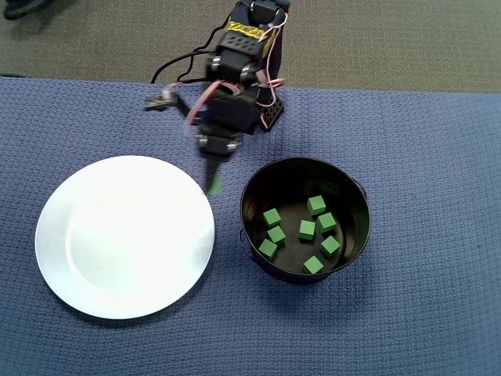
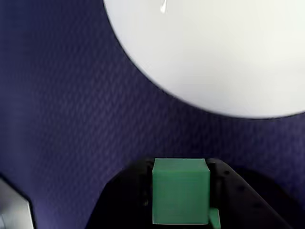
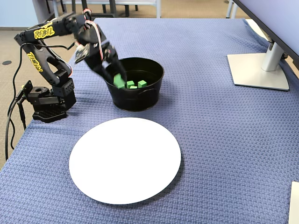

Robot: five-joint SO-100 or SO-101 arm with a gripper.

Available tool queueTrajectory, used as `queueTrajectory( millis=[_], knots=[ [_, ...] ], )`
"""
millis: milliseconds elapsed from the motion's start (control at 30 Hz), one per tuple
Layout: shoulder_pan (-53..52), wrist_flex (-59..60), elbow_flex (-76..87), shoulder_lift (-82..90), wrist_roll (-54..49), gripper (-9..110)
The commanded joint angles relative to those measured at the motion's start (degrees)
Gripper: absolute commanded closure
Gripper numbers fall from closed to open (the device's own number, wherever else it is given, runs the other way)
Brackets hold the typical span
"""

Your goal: Pick up the green cubes from the white plate and place them in the black recipient

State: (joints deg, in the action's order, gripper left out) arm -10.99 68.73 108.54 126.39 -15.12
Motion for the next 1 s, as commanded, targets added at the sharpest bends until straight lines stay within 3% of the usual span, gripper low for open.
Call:
queueTrajectory(
  millis=[0,167,467,633,967],
  knots=[
    [11.5,2.4,-0.1,5.5,8.0,102],
    [20.7,2.4,4.2,8.5,12.8,102],
    [23.9,-4.2,8.9,1.8,13.4,101],
    [24.0,-3.2,8.7,3.3,11.7,65],
    [21.4,-3.1,10.2,7.2,9.2,61]
  ],
)
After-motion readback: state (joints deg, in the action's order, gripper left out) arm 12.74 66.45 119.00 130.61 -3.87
